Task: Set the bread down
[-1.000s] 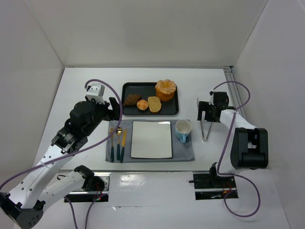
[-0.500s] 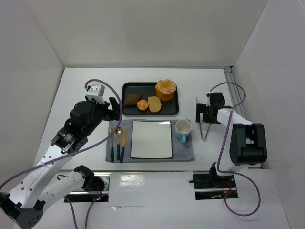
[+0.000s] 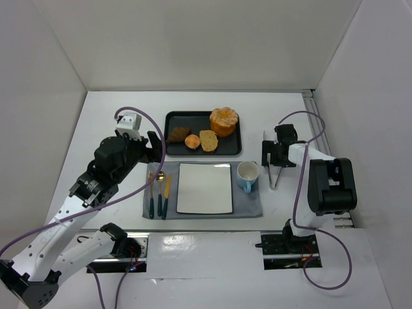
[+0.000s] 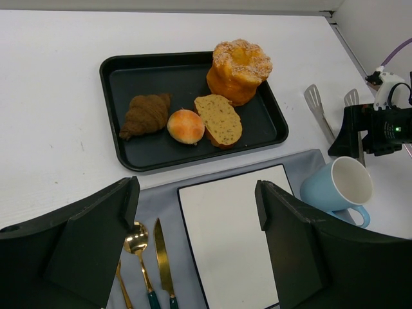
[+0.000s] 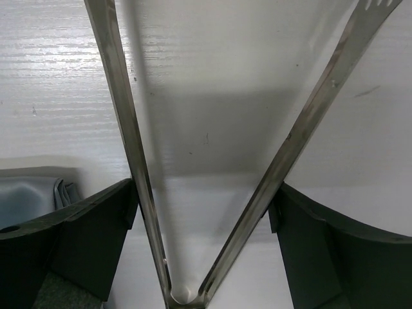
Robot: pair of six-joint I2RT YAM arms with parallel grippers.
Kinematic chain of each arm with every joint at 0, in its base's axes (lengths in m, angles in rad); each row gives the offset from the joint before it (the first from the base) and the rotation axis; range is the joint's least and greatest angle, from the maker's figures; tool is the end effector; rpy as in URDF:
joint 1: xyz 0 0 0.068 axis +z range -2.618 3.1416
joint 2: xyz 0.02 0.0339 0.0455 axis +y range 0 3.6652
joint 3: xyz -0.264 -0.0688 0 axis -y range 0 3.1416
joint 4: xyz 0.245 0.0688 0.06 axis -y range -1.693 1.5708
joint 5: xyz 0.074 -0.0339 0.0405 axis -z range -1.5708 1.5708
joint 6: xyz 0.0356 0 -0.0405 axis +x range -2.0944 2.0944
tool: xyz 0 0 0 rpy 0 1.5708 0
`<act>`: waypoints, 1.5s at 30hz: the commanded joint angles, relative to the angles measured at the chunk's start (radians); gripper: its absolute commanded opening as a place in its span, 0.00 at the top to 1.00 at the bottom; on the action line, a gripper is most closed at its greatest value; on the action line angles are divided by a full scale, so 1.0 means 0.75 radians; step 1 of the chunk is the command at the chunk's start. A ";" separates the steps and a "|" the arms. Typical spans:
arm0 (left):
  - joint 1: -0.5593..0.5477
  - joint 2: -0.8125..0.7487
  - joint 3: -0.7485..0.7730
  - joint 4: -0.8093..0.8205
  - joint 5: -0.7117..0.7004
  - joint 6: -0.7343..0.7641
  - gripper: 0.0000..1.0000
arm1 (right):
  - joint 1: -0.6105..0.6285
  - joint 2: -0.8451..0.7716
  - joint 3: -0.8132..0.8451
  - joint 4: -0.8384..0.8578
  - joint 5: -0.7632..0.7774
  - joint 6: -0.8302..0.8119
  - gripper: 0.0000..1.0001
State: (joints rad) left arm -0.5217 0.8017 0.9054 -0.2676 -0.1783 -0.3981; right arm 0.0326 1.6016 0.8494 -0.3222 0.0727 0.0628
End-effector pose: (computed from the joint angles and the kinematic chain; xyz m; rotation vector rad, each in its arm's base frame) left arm 0.1604 -0.0849 0.3704 -0.0244 1.7604 -0.5203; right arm 0.3001 0.0072 0.1575 0.0642 2.6411 -0.0640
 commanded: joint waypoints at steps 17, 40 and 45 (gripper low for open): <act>-0.004 -0.005 0.032 0.066 0.013 0.007 0.09 | 0.002 -0.178 0.017 0.049 0.024 -0.036 0.74; -0.004 0.007 0.020 0.066 0.001 0.019 0.09 | 0.002 -0.456 0.213 0.023 -0.220 -0.305 0.58; -0.004 0.007 0.020 0.066 0.001 0.019 0.09 | 0.002 -0.456 0.238 0.023 -0.232 -0.333 0.55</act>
State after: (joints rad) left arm -0.5217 0.8097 0.9054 -0.2623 -0.1783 -0.3950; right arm 0.0368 1.2884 0.9691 -0.3210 -0.0795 -0.1577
